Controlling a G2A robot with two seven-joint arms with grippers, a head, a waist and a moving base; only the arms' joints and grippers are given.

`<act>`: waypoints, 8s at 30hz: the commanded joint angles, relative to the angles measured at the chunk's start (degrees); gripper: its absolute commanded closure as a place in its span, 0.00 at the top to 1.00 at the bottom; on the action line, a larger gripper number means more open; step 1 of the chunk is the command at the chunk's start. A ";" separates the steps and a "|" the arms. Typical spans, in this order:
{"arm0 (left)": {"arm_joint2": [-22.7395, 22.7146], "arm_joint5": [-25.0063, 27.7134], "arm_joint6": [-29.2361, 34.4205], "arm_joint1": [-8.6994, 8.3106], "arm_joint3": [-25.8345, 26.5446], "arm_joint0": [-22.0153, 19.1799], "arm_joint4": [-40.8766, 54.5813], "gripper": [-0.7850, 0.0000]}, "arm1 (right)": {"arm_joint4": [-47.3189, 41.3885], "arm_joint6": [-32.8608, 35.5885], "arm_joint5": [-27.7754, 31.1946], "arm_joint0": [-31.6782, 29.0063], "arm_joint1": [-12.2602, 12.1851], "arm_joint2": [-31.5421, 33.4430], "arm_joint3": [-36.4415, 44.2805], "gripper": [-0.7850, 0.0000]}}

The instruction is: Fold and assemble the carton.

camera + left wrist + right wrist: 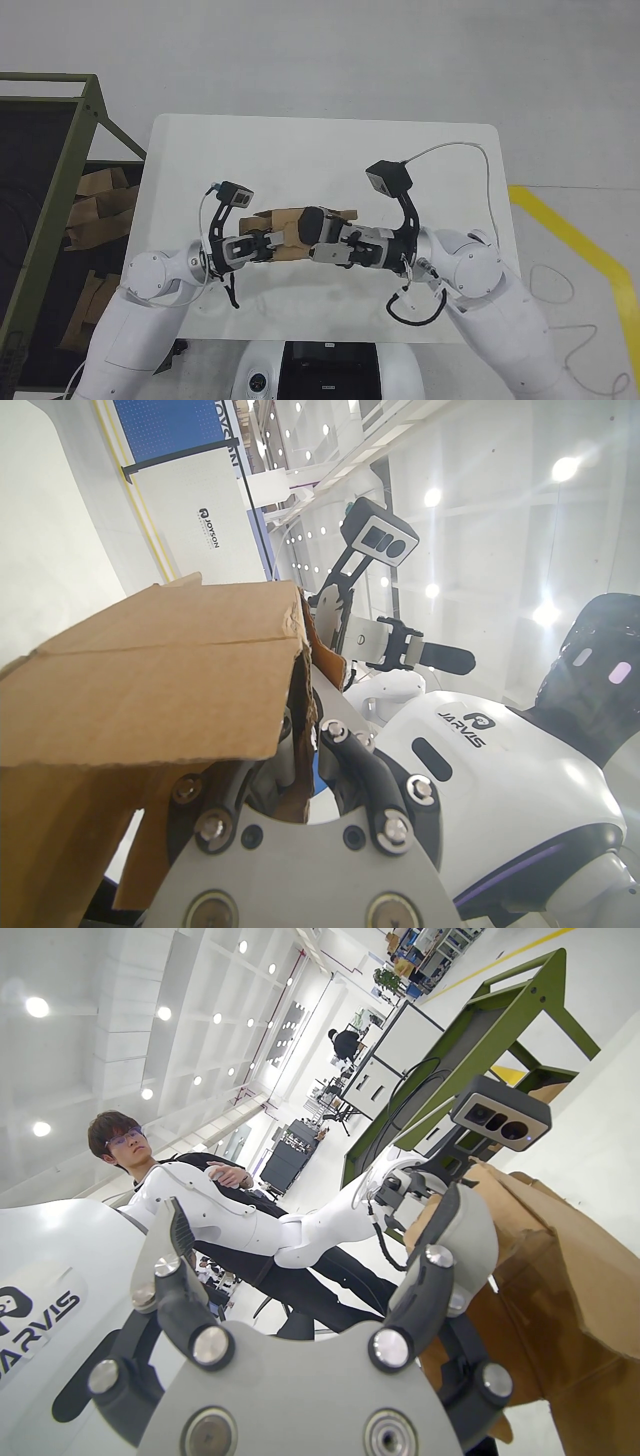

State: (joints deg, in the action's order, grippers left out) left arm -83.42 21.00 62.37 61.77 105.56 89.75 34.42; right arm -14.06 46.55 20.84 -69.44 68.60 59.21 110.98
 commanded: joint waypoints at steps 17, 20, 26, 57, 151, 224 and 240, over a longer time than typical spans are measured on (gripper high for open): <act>0.58 -0.26 -0.96 -0.16 -0.52 -0.82 0.21 0.00 | -1.71 -0.85 1.89 -0.67 -0.27 1.94 -0.72 1.00; 0.52 -0.51 -1.79 -0.18 -0.48 -0.97 -0.07 0.00 | -2.10 -0.20 4.50 -1.17 -0.46 3.04 0.10 1.00; 0.11 -2.70 -0.81 -0.30 0.10 -1.96 2.71 0.00 | -0.79 2.04 8.21 -2.66 -1.31 7.48 3.58 1.00; 2.69 -18.69 10.56 -0.04 -4.13 -9.26 23.23 0.00 | 12.72 -2.12 16.15 -10.78 -3.26 20.34 14.19 1.00; 4.79 -26.10 13.18 0.19 -4.73 -10.69 26.85 0.00 | 54.68 -6.02 10.01 -4.90 -5.63 9.68 23.67 0.27; 1.94 -20.65 13.05 0.27 -2.49 -8.73 27.45 0.00 | 47.92 -13.16 7.18 -9.82 -7.80 18.98 23.67 0.78; 1.81 -19.32 11.74 0.62 -2.05 -7.88 29.28 0.00 | 24.25 -8.58 8.87 -19.37 -8.93 24.66 21.70 1.00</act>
State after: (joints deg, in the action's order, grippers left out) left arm -81.70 2.11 74.28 62.35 103.68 81.92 62.96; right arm 9.65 38.18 29.70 -88.80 59.65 83.88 132.63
